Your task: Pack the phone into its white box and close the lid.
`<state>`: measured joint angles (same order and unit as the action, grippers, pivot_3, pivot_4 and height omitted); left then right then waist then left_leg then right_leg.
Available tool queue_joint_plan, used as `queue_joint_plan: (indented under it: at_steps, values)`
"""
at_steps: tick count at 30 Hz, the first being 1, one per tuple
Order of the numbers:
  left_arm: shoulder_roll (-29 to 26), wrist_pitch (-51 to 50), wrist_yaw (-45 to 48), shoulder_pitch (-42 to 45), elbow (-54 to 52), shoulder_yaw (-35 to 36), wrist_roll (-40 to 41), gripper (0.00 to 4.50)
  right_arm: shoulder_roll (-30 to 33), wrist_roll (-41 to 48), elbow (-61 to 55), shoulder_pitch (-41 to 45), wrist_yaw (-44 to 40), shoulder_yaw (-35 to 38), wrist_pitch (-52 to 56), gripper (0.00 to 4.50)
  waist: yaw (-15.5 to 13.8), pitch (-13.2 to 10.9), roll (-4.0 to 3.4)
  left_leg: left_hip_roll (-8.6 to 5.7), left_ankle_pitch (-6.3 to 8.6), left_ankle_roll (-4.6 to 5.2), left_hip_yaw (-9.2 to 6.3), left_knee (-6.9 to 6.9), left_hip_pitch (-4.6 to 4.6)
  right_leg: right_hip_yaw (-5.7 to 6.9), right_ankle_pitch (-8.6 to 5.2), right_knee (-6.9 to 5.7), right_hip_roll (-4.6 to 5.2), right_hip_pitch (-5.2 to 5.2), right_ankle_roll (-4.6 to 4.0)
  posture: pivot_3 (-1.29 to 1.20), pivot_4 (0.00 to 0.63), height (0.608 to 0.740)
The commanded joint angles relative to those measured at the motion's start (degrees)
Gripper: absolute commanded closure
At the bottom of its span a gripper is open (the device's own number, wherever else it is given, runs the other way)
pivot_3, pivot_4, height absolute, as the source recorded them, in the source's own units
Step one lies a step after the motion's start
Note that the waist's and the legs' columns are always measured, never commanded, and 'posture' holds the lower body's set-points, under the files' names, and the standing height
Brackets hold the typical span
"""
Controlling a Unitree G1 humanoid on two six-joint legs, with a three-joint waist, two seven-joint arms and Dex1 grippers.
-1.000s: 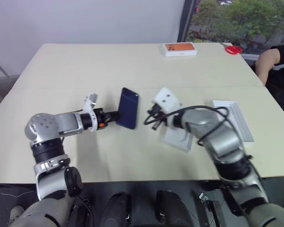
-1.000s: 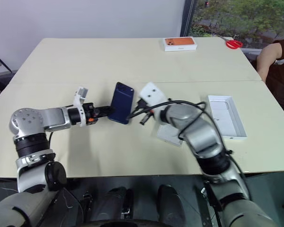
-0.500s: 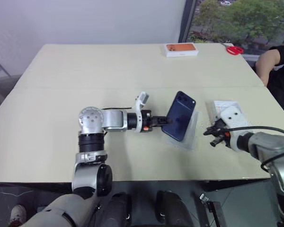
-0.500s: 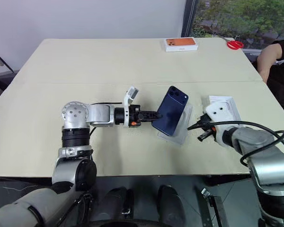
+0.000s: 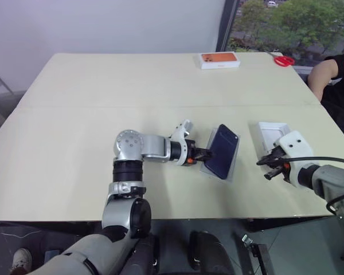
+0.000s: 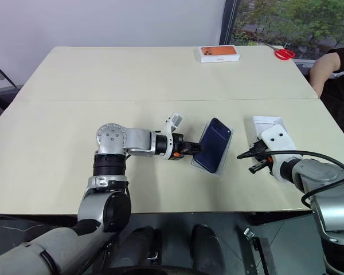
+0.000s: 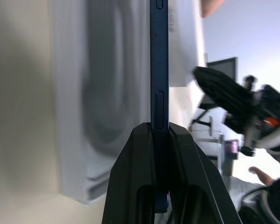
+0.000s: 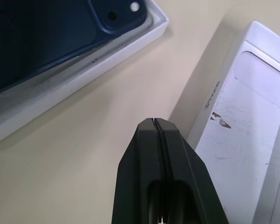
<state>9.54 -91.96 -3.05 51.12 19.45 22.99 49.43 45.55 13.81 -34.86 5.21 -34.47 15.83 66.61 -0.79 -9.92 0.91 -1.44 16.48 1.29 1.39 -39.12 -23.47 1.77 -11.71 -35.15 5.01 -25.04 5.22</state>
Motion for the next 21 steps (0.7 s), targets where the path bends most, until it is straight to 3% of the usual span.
queue_joint_plan:
  at_steps: [1,3,8,13,21]
  values:
    - [2.5,0.8,0.6,1.5,-1.2,0.9,-0.4,4.45,0.8,0.7,-1.4,1.0,0.6,0.0,-1.0,4.50,0.0,0.0,0.00,0.00,0.00,0.00,0.00,0.00,0.00,0.00,0.00,0.00,0.00,0.00,0.00,0.00,0.150,0.740]
    - [2.9,0.8,0.9,1.7,-1.3,1.1,-0.8,4.45,0.8,0.9,-1.1,1.3,0.8,-0.3,-1.1,4.50,-0.1,0.0,0.00,-0.01,0.00,0.00,0.00,-0.01,0.00,0.00,0.00,0.01,0.01,0.00,0.00,0.00,0.150,0.740]
    - [3.1,0.7,2.2,1.7,-1.2,0.9,-1.3,2.44,0.8,1.4,-1.2,2.0,1.5,-1.0,-1.1,4.50,-0.1,0.0,0.00,-0.01,0.00,0.00,0.00,-0.01,0.00,0.00,0.00,0.01,0.01,0.02,0.00,0.00,0.150,0.740]
    - [3.0,-0.4,3.7,1.5,-1.3,0.7,-1.1,0.04,0.7,1.8,-1.5,2.5,2.1,-1.8,-0.9,4.50,-0.1,0.0,0.00,-0.01,0.00,0.00,0.00,-0.01,0.00,0.00,0.00,0.01,0.01,0.02,0.00,0.00,0.150,0.740]
    - [-1.8,-0.5,8.3,1.5,-4.5,-5.1,-1.9,0.04,0.7,2.5,-1.5,3.3,2.8,-2.6,-1.0,4.50,-0.1,0.0,0.00,-0.01,0.00,0.00,-0.01,-0.03,0.01,0.00,0.00,0.01,0.01,0.05,0.00,0.00,0.150,0.740]
